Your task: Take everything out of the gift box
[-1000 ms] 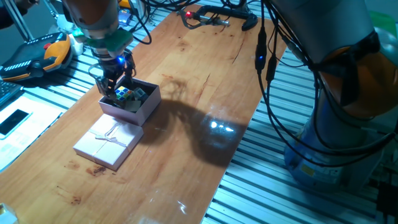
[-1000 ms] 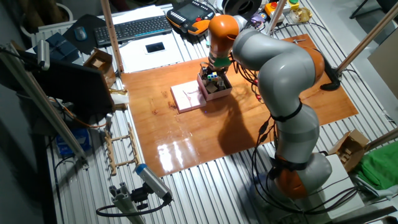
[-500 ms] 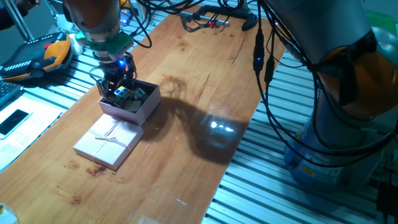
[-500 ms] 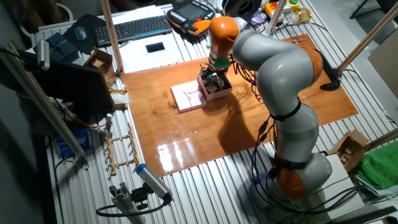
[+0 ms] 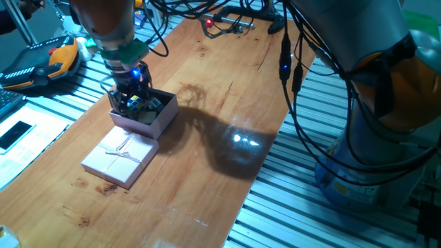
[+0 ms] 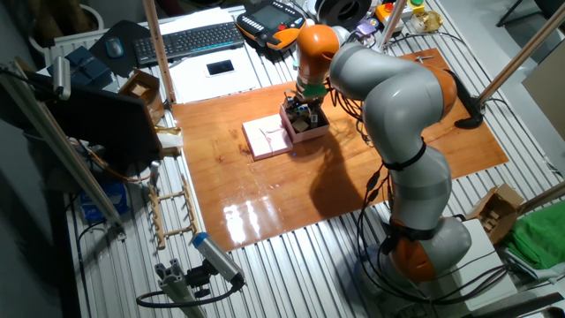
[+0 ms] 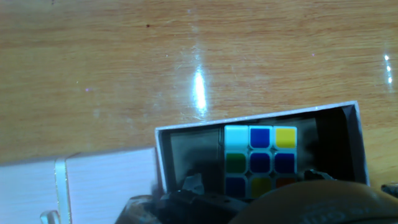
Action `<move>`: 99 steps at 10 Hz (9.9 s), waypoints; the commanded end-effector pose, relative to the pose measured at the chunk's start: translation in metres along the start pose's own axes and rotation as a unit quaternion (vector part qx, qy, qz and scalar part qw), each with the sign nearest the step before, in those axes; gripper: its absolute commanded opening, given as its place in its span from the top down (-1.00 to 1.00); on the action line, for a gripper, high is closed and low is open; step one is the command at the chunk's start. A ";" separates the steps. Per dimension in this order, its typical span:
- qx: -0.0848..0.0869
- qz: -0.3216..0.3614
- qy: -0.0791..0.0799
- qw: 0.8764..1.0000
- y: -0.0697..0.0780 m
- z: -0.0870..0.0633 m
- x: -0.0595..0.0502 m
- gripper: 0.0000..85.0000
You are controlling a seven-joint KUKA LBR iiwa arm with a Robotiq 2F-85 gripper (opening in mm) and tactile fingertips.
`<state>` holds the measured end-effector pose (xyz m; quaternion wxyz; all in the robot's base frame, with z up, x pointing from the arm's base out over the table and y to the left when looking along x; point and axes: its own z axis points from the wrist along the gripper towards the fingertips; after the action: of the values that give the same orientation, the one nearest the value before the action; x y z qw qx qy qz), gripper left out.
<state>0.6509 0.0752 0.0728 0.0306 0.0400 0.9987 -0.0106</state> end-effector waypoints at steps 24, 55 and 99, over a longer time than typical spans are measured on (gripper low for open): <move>0.009 -0.004 -0.011 1.000 0.000 0.008 -0.003 -0.95; -0.002 -0.026 -0.006 1.000 -0.004 0.020 -0.010 -0.78; 0.007 -0.017 0.000 1.000 -0.101 -0.084 -0.006 0.98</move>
<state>0.6436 0.0079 0.1587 0.0283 0.0233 0.9991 -0.0193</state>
